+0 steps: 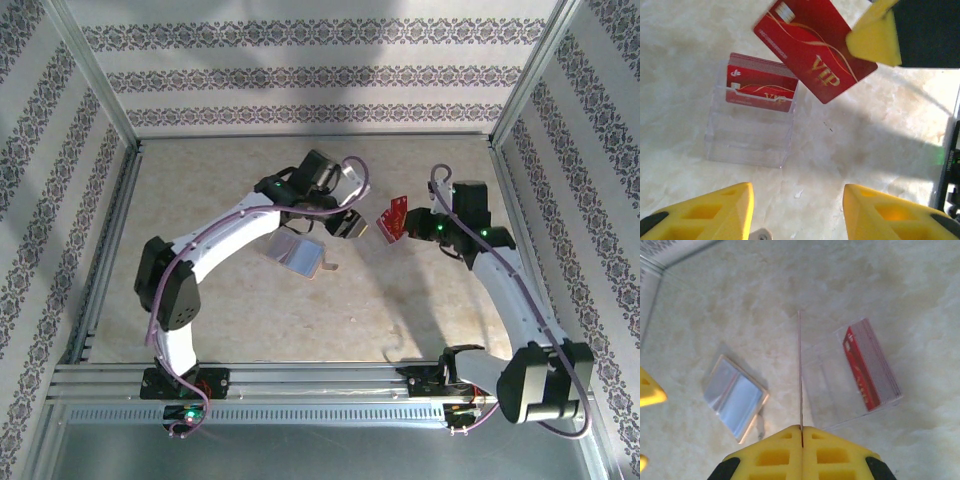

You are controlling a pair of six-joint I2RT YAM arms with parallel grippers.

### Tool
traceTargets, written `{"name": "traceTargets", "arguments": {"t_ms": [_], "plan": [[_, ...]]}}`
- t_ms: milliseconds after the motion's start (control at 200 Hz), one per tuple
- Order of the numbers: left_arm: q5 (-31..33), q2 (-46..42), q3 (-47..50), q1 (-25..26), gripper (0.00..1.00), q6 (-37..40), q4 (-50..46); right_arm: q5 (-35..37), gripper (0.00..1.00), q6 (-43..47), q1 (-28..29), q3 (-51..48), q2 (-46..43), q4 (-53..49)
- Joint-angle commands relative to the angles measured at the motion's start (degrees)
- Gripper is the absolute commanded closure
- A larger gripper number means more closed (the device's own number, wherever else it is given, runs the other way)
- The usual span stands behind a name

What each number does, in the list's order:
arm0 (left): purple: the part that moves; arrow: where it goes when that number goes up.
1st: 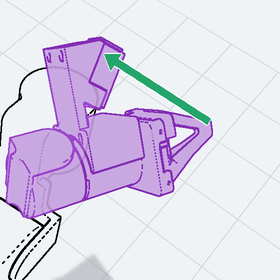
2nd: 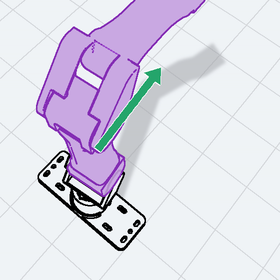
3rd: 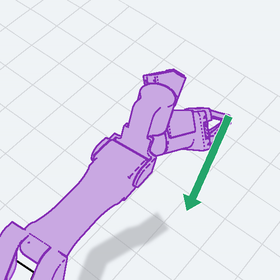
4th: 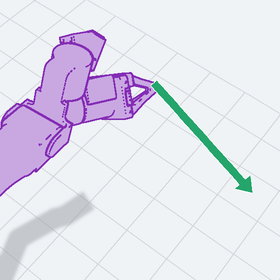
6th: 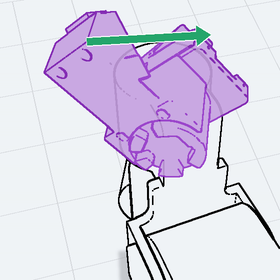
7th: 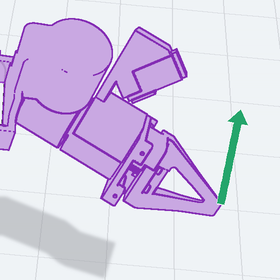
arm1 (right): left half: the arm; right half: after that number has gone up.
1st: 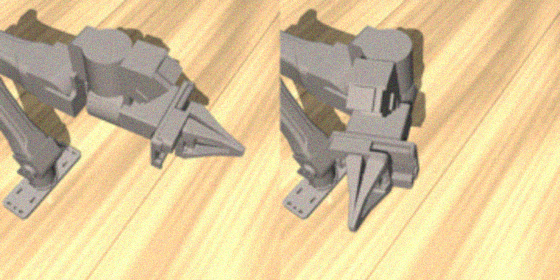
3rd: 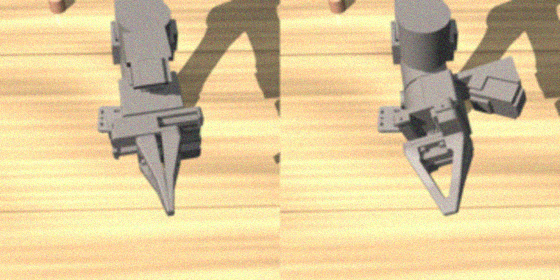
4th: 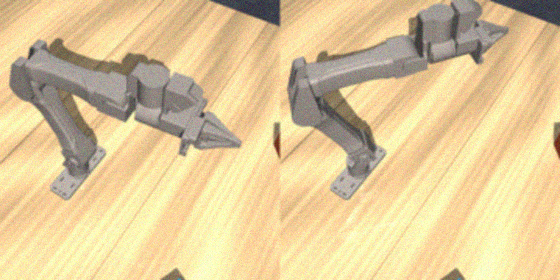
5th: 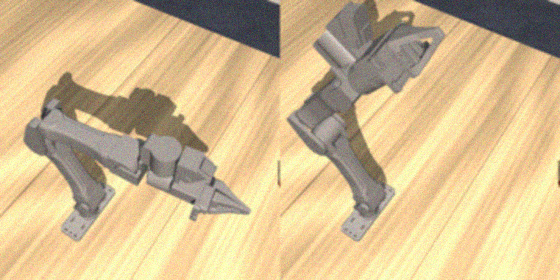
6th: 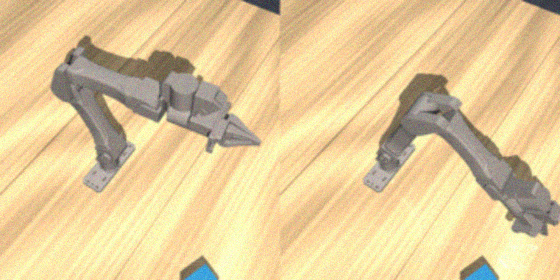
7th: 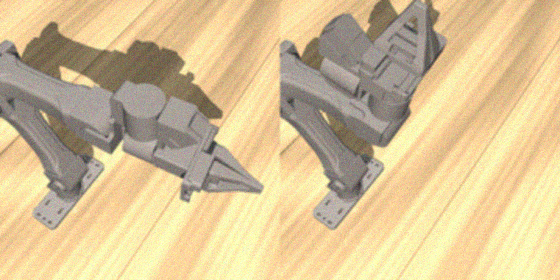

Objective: Put the credit cards into the card holder

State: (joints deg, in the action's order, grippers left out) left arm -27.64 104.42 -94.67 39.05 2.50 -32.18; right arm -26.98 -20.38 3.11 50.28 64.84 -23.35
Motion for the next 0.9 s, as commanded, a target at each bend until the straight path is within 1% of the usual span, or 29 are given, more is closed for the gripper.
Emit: {"name": "traceTargets", "arguments": {"t_ms": [0,80,195,305,420,520,610,679,739,794,894], "plan": [[-3.13,-3.32,4.49,-3.19,0.43,-0.40,2.07,-4.07,1.00,-10.21,-0.37,-6.05,-4.31,11.85],[-6.14,-5.93,7.52,-6.21,0.41,-1.83,3.32,-5.42,1.00,-15.55,-0.37,-10.65,-6.70,18.68],[-11.10,-8.63,11.80,-11.58,0.37,-5.23,7.60,-8.10,1.00,-23.30,-0.13,-16.13,-7.99,29.36],[-16.78,-10.27,15.74,-16.42,0.32,-11.47,14.08,-8.53,1.00,-30.33,1.33,-19.74,-8.94,38.83],[-23.74,-11.23,20.50,-19.45,0.32,-20.16,24.12,-7.55,1.00,-33.85,4.27,-21.31,-9.94,44.71],[-28.48,-11.56,25.04,-19.87,0.33,-28.15,34.57,-6.22,1.00,-36.98,7.37,-23.05,-9.44,51.60],[-32.81,-11.24,27.56,-19.73,0.35,-34.43,43.96,-6.75,1.00,-40.57,8.95,-24.50,-7.91,59.24],[-34.64,-10.87,30.01,-19.70,0.37,-40.47,53.08,-6.75,1.00,-41.89,10.32,-24.88,-6.79,61.80],[-35.80,-10.59,31.89,-19.37,0.38,-43.56,59.47,-6.65,1.00,-41.93,11.45,-24.73,-5.93,62.76],[-36.58,-10.55,32.61,-18.82,0.38,-44.23,61.48,-7.03,1.00,-42.19,12.14,-24.53,-5.09,63.33],[-37.05,-10.51,32.91,-17.66,0.38,-43.20,60.12,-6.71,1.00,-42.17,13.90,-24.36,-4.18,64.56]]}}
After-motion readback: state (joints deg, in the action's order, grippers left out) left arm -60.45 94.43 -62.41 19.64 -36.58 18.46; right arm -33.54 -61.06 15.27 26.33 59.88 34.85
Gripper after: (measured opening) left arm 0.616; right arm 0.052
